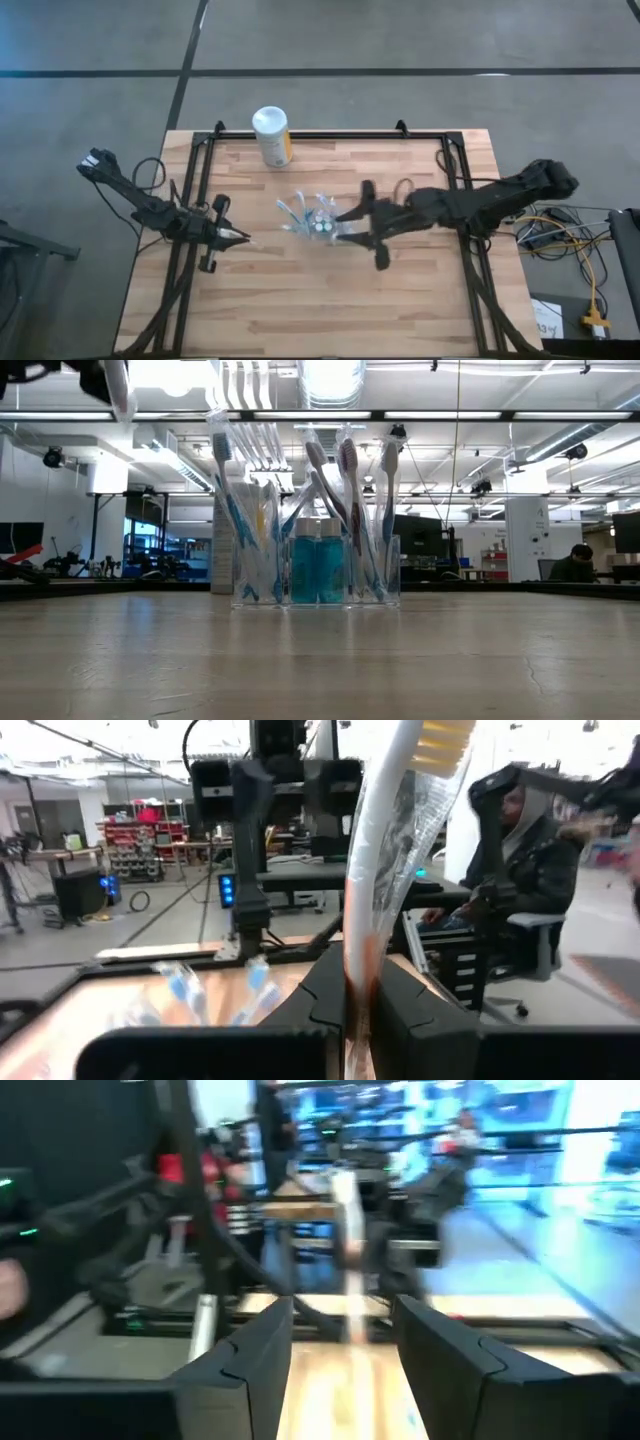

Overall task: Pick & Place toothbrushing station
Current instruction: Put the orange toothbrush into the transparent organizer

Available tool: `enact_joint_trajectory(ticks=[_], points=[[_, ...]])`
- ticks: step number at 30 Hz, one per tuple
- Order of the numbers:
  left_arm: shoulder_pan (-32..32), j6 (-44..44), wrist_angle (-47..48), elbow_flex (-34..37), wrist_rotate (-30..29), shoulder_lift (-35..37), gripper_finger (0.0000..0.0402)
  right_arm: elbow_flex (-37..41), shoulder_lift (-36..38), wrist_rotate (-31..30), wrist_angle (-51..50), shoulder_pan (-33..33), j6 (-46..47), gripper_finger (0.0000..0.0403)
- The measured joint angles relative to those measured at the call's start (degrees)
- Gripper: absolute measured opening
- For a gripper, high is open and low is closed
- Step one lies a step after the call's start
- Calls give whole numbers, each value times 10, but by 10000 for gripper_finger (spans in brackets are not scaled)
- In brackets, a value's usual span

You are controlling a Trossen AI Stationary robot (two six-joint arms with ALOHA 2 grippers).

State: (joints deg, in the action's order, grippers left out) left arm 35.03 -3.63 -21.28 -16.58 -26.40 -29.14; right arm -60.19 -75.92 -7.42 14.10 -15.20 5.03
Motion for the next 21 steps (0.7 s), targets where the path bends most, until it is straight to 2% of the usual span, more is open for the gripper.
enact_joint_trajectory(ticks=[3, 6, 9, 12, 14, 17, 21], points=[[0, 18, -99, 60, 0, -23, 19, 97, 54, -60, 43, -7, 2, 152], [-5, 22, -216, 115, -15, -55, 19, 190, 86, -124, 125, -15, -13, 115], [-19, 26, -289, 146, -70, -90, 19, 273, 77, -183, 240, -7, -24, 65], [-52, 26, -300, 151, -102, -124, 19, 336, 47, -193, 344, 8, -22, 19], [-84, 26, -304, 146, -91, -148, 19, 366, 27, -193, 401, 8, -13, 14], [-142, 27, -309, 128, -55, -177, 19, 393, 1, -166, 430, 4, 7, 13], [-216, 29, -305, 99, 40, -217, 19, 407, -38, -168, 471, 0, 8, 13]])
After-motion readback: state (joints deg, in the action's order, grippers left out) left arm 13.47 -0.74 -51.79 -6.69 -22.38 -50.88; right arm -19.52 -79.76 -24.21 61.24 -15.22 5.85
